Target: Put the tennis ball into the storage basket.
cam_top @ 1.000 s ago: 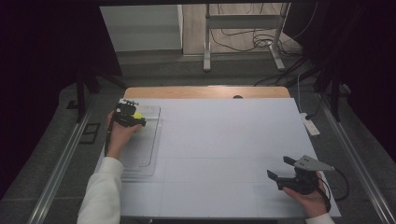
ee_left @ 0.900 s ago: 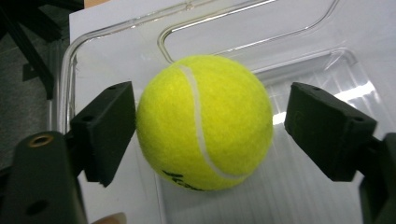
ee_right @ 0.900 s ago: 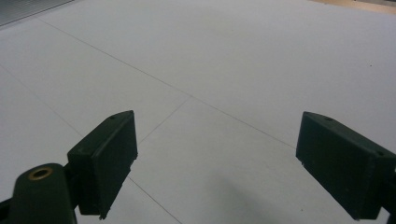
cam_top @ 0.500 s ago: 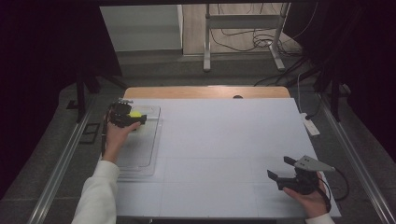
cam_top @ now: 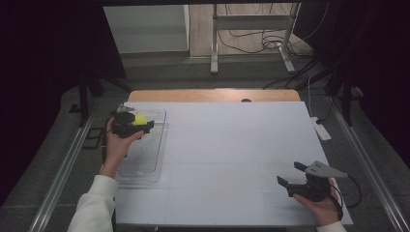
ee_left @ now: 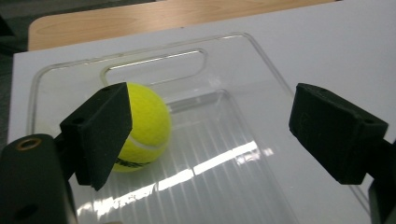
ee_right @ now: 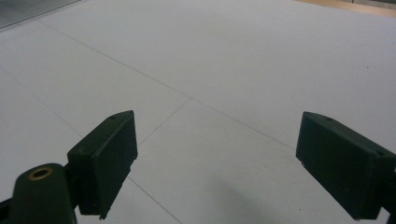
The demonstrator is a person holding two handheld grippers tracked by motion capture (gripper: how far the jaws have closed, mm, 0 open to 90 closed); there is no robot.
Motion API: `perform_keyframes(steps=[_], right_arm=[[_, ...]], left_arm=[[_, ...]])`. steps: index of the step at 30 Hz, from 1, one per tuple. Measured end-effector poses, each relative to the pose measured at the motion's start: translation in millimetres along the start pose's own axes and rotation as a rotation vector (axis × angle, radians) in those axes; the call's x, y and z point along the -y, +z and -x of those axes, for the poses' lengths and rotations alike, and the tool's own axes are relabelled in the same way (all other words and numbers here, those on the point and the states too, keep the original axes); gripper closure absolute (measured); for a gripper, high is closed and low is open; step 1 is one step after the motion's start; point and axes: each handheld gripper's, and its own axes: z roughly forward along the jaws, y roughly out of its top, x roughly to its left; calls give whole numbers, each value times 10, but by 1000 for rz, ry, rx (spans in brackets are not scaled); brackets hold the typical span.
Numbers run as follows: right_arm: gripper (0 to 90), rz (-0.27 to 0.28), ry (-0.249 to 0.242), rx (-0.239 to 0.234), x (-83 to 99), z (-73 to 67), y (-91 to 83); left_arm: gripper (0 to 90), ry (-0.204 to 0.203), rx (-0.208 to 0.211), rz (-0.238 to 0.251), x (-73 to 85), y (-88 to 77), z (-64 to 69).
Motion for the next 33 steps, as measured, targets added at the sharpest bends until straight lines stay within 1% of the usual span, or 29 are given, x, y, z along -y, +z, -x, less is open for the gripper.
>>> perform_keyframes(steps=[1,3,5,7,8,9,11,12,16,17,19,20,21,22,23,24,25,29,33], right_arm=[[131,0,1,0,0,1,0],[131,-1,1,0,1,2,-1],[131,0,0,1,0,2,-2],[131,0,0,1,0,2,-4],[131,0,-1,2,0,2,-5],[131,0,-1,2,0,2,-5],[131,0,1,2,0,2,-6],[129,2,0,4,-1,3,-7],[129,3,0,6,-4,13,-16],[129,3,0,6,-4,13,-16],[128,3,-1,8,-5,14,-18],[128,4,-2,9,-6,14,-19],[128,4,-1,9,-7,14,-19],[128,4,-1,8,-7,14,-19],[128,4,-2,9,-7,14,-19],[128,4,-2,9,-7,13,-18],[128,3,-2,8,-8,14,-17],[128,5,-2,6,-10,12,-16],[128,5,-2,10,-9,17,-24]], left_arm=[[141,0,0,0,0,0,0],[141,0,17,12,30,-37,38],[141,-3,42,27,55,-88,68],[140,-4,58,35,74,-131,93],[140,3,67,41,100,-179,128],[141,3,67,41,100,-179,128],[141,13,79,45,139,-234,177],[141,26,84,47,171,-271,211],[140,48,112,56,282,-357,299],[140,48,112,56,282,-357,299],[137,55,119,58,339,-392,349],[139,57,122,69,353,-412,365],[143,58,132,87,392,-454,408],[140,63,139,89,413,-465,434],[140,72,139,88,429,-475,459],[140,72,139,88,429,-475,459],[140,81,145,91,451,-499,498],[142,83,160,96,475,-538,546],[141,98,179,102,543,-611,621]])
